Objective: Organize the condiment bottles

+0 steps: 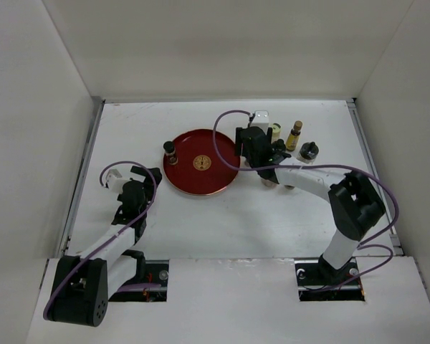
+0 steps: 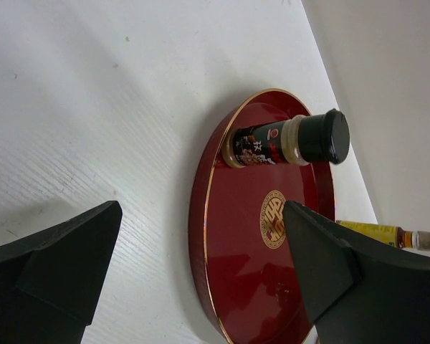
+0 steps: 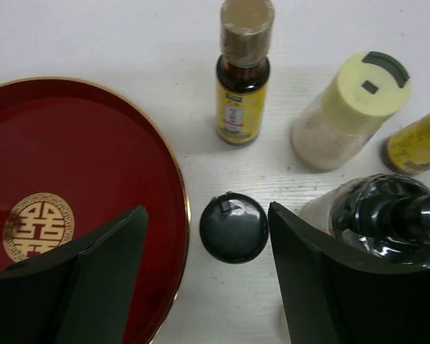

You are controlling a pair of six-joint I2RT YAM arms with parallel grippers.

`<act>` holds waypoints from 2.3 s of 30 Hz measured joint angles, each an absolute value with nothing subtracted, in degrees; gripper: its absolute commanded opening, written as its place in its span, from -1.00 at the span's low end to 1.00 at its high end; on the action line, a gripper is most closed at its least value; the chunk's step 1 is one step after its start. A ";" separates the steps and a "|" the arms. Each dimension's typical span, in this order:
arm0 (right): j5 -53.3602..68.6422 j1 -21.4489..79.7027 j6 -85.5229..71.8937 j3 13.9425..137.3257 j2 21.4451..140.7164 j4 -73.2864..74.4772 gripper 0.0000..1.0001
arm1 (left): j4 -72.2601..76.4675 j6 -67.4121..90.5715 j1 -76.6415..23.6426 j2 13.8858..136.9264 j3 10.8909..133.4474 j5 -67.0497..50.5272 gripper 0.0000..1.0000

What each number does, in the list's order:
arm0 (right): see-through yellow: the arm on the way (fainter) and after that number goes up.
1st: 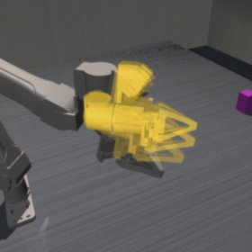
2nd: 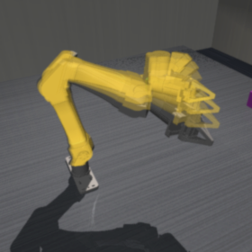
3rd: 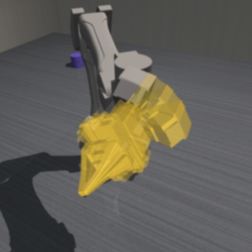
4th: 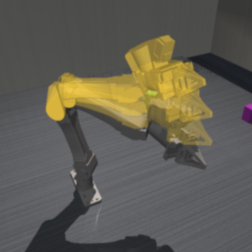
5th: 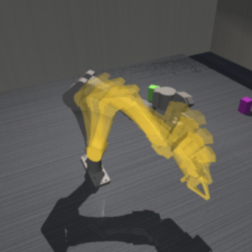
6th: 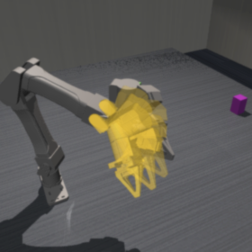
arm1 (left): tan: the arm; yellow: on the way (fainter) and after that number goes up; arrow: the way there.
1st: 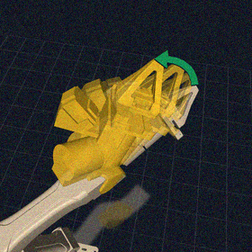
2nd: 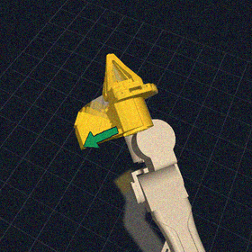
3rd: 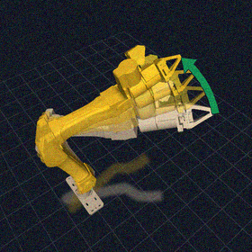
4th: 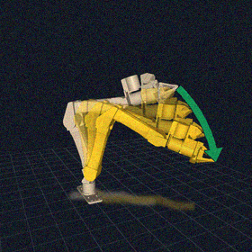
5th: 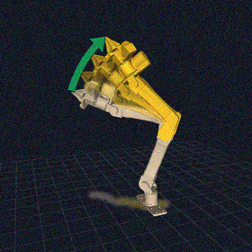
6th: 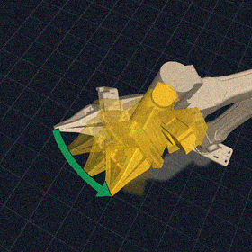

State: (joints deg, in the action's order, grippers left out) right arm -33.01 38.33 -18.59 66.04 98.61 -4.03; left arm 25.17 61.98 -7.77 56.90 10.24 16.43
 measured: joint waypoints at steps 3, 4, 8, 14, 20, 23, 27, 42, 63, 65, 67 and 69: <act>-34.06 37.80 -18.44 65.93 98.61 -3.79 0.50 | 25.56 62.00 -7.92 57.45 10.24 16.36 1.00; -34.22 37.60 -18.41 65.93 98.67 -3.75 0.50 | 25.54 61.98 -7.92 57.54 10.24 16.23 1.00; -34.17 37.06 -18.41 65.93 99.83 -3.73 0.36 | 25.78 61.98 -7.94 57.54 10.24 16.23 1.00; -33.19 36.42 -19.07 65.95 103.26 -2.59 0.02 | 26.30 61.98 -7.94 57.54 10.24 16.23 1.00; -33.26 36.42 -19.42 65.98 103.48 -2.13 -0.22 | 26.39 61.98 -7.94 57.54 10.24 16.21 1.00; -34.35 36.69 -18.55 65.98 102.54 -2.11 -0.25 | 26.39 61.98 -8.01 57.56 10.24 16.21 1.00; -35.70 38.46 -16.60 66.83 99.31 -2.15 -0.25 | 26.39 61.98 -8.03 57.54 10.24 16.23 1.00; -26.89 46.68 -17.52 98.78 120.03 -5.58 -0.27 | 26.79 61.95 -8.32 57.93 10.24 16.38 1.00; -24.01 48.62 -19.27 114.17 136.33 -0.67 -0.28 | 26.81 61.95 -8.75 57.98 10.24 16.56 1.00; -24.03 48.69 -19.27 114.17 136.68 -0.05 -0.28 | 26.79 61.95 -8.75 58.00 10.24 16.51 1.00; -24.05 48.75 -19.29 114.17 136.88 0.38 -0.26 | 26.81 61.93 -8.75 58.00 10.24 16.49 1.00; -24.05 48.80 -19.29 114.17 136.88 0.60 -0.24 | 26.79 61.93 -8.75 58.00 10.24 16.51 1.00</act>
State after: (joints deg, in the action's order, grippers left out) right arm -24.05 48.80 -19.29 114.17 136.88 0.60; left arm 26.79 61.93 -8.75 58.00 10.24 16.51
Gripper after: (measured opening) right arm 0.524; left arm 0.997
